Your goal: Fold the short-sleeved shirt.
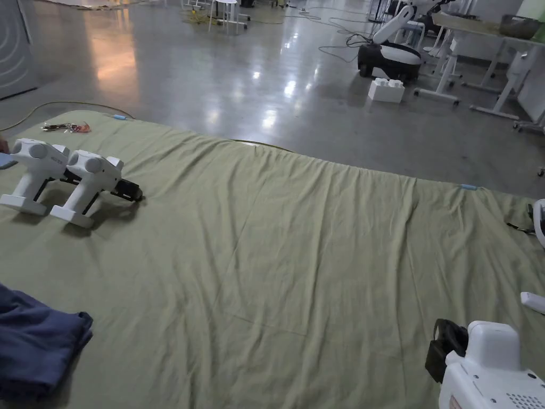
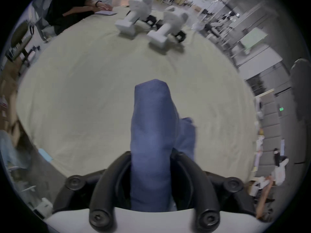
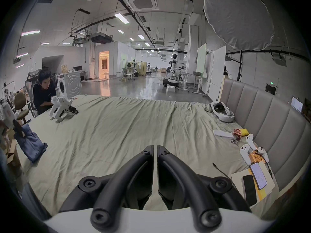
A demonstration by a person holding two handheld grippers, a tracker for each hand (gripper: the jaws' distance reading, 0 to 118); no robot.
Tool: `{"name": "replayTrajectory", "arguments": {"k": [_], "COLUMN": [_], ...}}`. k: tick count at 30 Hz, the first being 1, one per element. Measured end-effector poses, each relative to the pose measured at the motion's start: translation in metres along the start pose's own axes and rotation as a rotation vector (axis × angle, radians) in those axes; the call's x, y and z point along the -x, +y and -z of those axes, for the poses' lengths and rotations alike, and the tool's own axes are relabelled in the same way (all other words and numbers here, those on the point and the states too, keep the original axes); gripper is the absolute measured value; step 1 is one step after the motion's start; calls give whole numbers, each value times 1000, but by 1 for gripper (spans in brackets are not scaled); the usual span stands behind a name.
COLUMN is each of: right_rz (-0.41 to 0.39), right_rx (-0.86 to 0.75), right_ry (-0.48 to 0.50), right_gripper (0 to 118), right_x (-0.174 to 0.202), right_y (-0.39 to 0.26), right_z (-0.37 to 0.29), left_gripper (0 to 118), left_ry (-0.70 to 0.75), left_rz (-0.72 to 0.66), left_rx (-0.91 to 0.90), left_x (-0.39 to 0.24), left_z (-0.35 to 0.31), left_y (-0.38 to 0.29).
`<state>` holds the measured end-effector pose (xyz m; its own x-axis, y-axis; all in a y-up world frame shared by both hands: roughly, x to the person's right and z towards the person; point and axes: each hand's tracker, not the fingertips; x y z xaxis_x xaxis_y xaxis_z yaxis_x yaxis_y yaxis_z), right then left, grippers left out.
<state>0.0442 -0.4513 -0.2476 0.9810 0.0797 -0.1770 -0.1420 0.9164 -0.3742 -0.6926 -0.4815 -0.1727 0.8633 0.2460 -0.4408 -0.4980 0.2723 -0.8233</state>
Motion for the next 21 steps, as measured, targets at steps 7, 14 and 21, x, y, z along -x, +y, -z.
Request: {"name": "replayTrajectory", "arguments": {"k": [7,14,21], "right_rz": [-13,-17,3], "right_rx": [28,11,-27], "right_ry": [13,35,33], "right_gripper": [6,6,6], "right_x": [3,11,14], "right_y": [-7,2,15], "right_z": [5,10,14], "left_gripper": [64,64,64], "left_ry": [259,214,112], "left_rz": [107,171,286], "left_rx": [-145,-449,-754], "left_x": [-7,-55,-170], "left_z": [-33,-71,-54], "left_y": [2,-18,-78]}}
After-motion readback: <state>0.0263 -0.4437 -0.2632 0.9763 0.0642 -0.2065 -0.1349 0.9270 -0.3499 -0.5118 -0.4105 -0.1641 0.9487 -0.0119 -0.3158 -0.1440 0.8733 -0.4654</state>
